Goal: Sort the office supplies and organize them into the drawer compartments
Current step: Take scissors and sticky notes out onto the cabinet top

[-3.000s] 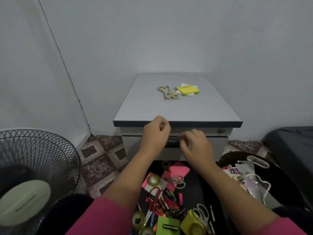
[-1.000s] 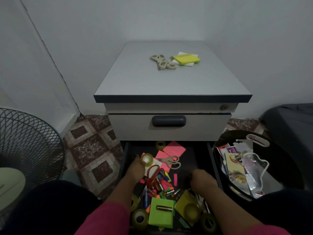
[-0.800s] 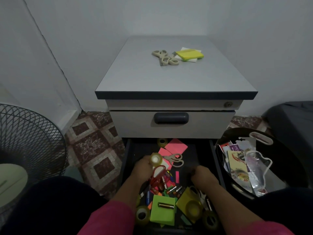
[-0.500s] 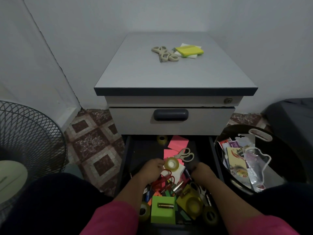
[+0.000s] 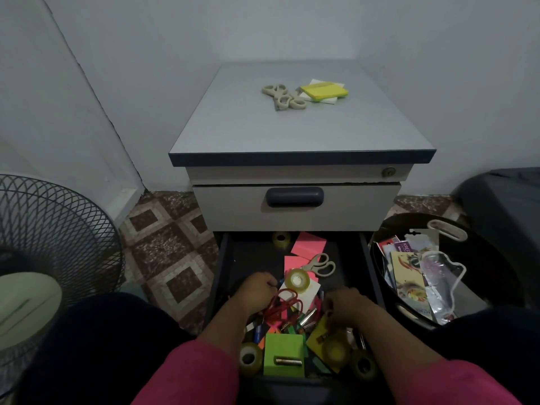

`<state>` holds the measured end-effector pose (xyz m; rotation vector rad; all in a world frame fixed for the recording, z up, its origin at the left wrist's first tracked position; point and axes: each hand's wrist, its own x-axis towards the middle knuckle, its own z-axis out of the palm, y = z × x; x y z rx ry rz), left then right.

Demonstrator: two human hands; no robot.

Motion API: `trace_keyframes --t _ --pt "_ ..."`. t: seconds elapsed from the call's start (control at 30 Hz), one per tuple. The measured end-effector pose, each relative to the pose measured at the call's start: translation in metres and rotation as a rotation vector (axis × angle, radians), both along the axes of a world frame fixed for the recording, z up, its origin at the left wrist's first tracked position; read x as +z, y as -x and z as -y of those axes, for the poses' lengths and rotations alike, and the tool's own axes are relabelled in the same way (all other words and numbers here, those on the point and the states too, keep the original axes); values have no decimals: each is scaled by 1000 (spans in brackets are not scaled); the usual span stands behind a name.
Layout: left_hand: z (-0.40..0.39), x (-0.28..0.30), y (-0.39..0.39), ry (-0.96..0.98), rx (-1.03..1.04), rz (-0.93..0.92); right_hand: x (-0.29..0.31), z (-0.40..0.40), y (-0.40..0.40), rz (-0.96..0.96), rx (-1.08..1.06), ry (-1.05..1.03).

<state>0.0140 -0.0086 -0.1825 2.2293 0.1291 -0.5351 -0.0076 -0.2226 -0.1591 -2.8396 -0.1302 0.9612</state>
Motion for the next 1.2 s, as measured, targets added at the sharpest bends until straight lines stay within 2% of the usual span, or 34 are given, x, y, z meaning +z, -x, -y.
trace_keyframes --t 0.07,0.17,0.27,0.37,0.43,0.5,0.57,0.67,0.73,0.77,0.83,0.87,0.93,1.2 --pt "0 2 1 -4 -8 11 4 0 1 -23 -32 -103" --pt "0 3 0 -9 -9 28 10 1 -4 67 -179 -285" --pt "-2 3 0 -18 -12 30 13 3 -12 200 -466 -495" --pt "-3 1 0 -27 -15 22 15 1 -14 303 -800 -792" --pt "-4 0 -1 -27 -12 21 15 0 -15 289 -861 -938" --pt "-4 0 -1 -35 -14 26 12 -6 -14 196 -838 -1022" --pt "-4 -1 -1 -36 -16 34 9 -14 -13 84 -776 -952" --pt "-5 0 0 -49 -20 50 9 -15 -12 34 -586 -762" --pt "-5 -1 -1 -48 -15 44 5 -8 -18 -41 -547 -648" --pt "-5 -1 -1 -45 -14 40 6 -4 -17 -88 -547 -533" --pt "-5 -2 -1 -48 -7 33 5 1 -11 7 -283 -105" --pt "-5 -2 -1 -47 -5 29 4 1 -6 -41 -198 1" --pt "-5 -3 0 -52 -5 26 -1 -2 4 -113 -166 59" --pt "-5 6 6 -139 -51 23 -16 -1 8 -137 -191 66"
